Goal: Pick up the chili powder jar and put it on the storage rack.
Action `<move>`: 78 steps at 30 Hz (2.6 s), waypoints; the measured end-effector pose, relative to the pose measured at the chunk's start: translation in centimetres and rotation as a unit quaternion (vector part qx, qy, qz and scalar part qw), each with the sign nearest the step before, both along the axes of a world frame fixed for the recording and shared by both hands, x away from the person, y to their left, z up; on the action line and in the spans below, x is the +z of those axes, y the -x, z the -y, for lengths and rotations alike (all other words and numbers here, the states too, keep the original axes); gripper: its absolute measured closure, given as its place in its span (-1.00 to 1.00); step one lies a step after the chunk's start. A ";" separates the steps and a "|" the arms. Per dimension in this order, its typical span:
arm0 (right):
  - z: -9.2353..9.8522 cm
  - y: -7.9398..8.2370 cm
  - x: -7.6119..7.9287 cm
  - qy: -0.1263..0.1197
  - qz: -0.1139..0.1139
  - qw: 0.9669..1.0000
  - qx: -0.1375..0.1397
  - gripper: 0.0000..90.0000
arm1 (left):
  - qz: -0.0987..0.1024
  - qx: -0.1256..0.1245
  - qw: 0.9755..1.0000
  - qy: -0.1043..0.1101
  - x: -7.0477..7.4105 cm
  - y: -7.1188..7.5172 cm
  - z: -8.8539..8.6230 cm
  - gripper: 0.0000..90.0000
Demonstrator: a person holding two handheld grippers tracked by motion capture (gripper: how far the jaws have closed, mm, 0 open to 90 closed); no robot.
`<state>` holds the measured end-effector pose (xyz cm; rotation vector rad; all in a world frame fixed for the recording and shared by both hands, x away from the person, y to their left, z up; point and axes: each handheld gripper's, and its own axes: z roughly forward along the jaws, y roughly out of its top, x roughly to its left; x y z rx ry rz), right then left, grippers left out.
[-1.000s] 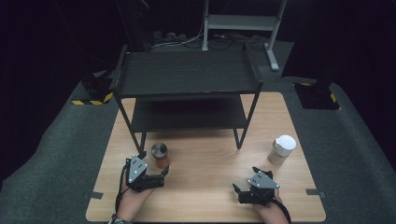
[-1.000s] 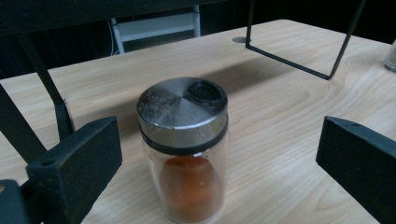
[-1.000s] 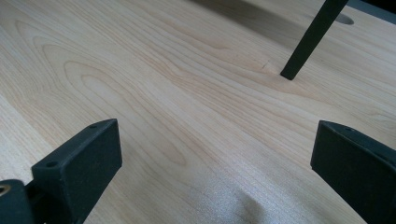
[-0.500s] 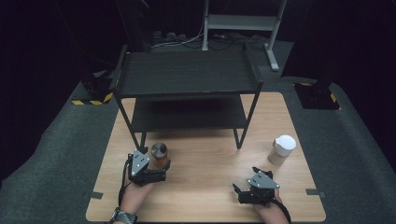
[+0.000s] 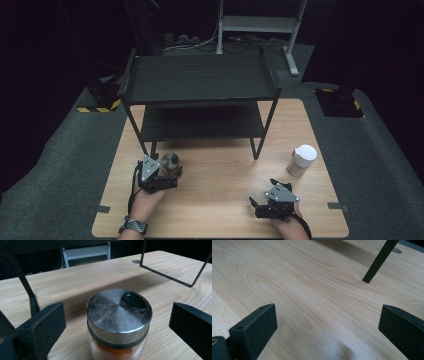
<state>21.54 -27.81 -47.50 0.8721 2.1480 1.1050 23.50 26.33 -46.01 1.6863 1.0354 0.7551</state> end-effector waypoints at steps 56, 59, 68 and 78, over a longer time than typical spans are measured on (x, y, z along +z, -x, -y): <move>0.0 0.0 0.0 0.001 0.000 1.000 0.001 -0.98 | 0.046 0.005 0.998 0.050 -0.4 2.0 -1.1 -0.23; 0.0 0.0 0.0 -0.001 -0.001 1.000 0.001 -0.98 | 0.051 0.004 0.998 0.047 0.0 2.5 -1.1 -0.23; 0.1 -0.1 0.0 -0.003 -0.001 1.000 0.000 -0.98 | 0.063 0.000 0.997 0.044 1.1 3.7 -1.3 -0.23; 0.1 0.0 0.0 -0.002 -0.001 1.000 0.000 -0.98 | 0.082 -0.010 0.996 0.044 2.5 5.3 -1.3 -0.23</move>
